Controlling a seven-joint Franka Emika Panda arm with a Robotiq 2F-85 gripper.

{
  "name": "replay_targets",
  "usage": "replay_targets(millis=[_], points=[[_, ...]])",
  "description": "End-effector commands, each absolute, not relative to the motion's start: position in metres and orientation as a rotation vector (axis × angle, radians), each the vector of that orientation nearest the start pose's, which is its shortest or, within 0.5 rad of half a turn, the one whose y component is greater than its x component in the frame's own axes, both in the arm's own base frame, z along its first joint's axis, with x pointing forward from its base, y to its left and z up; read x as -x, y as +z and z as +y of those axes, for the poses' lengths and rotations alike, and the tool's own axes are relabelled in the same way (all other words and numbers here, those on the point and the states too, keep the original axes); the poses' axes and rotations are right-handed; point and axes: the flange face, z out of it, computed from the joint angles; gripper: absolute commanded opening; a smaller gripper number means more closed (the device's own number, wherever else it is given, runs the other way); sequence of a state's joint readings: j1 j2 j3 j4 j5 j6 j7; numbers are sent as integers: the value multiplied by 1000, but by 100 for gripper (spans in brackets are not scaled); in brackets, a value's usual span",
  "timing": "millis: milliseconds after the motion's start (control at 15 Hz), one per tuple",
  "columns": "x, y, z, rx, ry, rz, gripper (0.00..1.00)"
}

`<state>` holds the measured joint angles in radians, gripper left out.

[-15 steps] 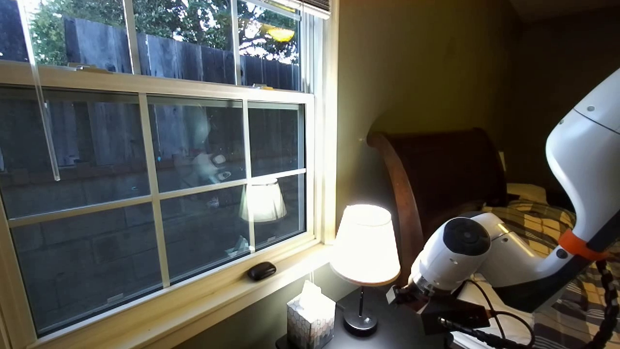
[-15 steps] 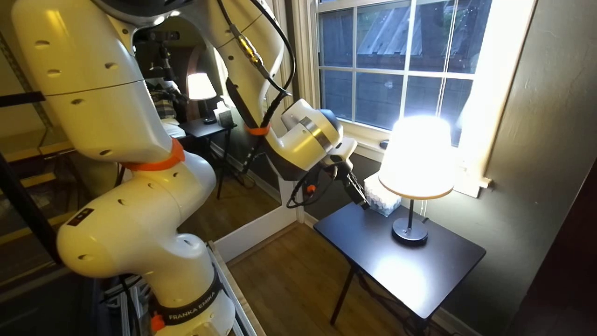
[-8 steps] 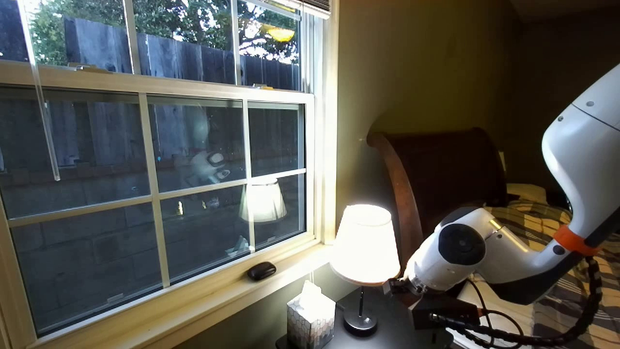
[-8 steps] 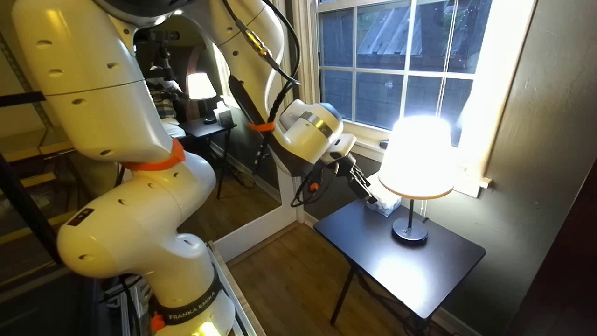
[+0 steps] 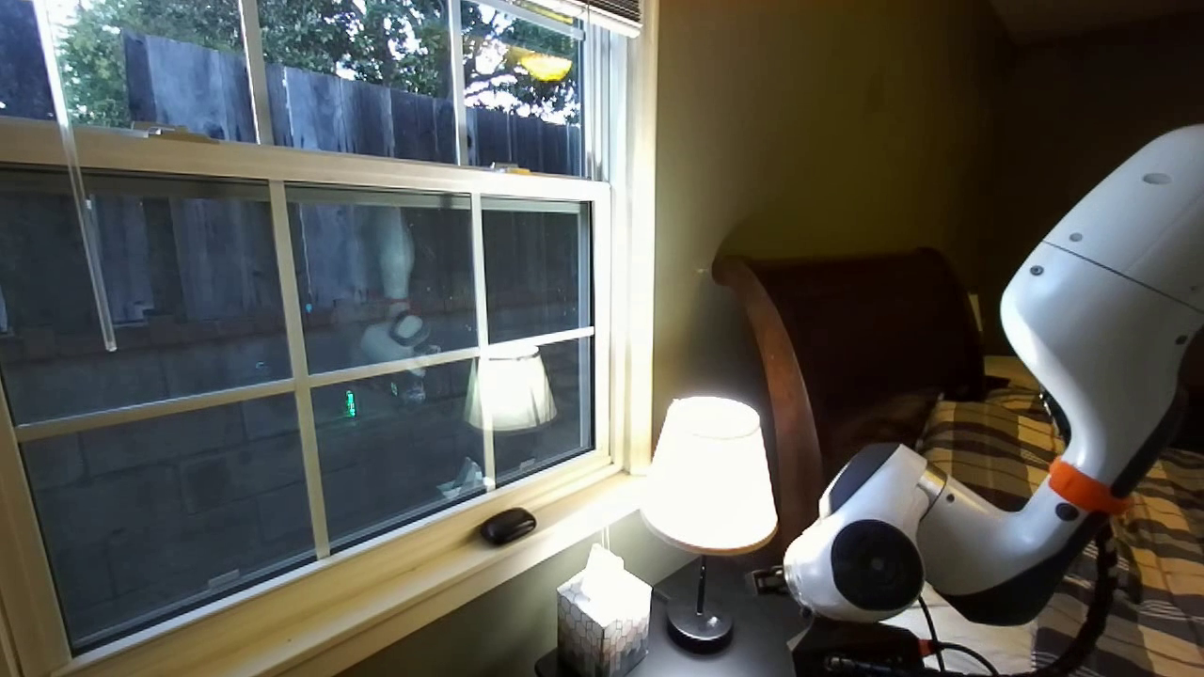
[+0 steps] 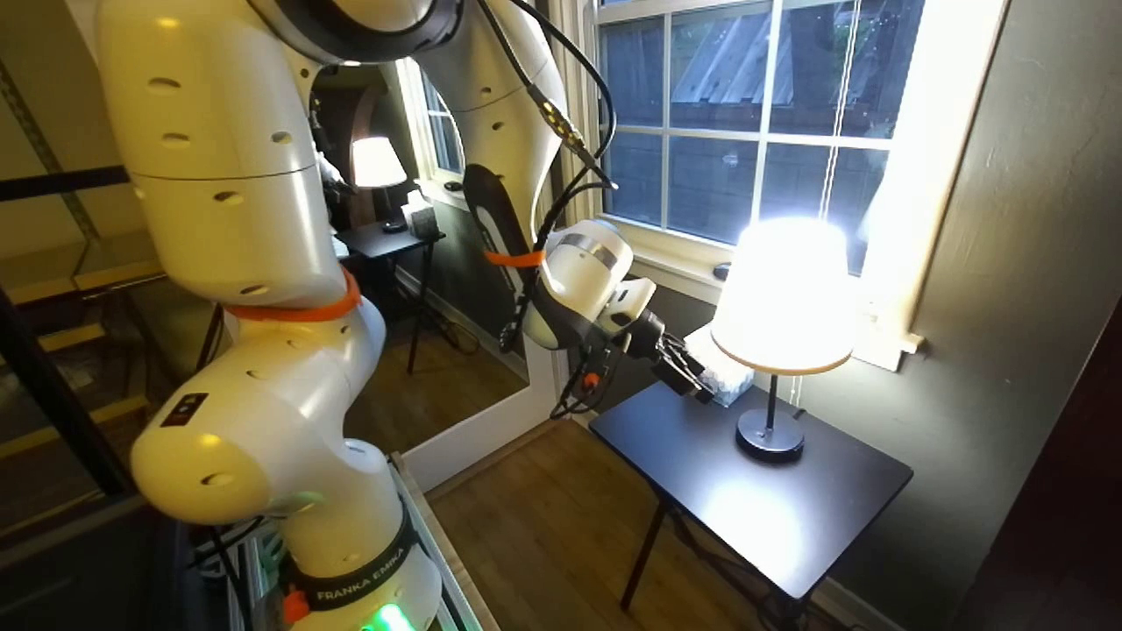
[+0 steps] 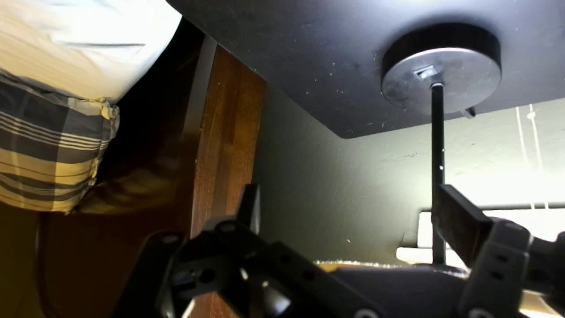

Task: Move the lamp to the right.

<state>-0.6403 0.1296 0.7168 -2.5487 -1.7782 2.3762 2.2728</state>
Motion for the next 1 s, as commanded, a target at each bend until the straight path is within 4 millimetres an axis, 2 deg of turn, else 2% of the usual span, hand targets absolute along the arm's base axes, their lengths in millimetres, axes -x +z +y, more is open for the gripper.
replay_targets(millis=[0,533,600,933], points=[[-450,181,33,3115,-1462,981,100],[-489,148,34,2877,-1803,781,100],[-480,160,34,2947,-1731,812,100],[-483,159,34,2942,-1749,804,100]])
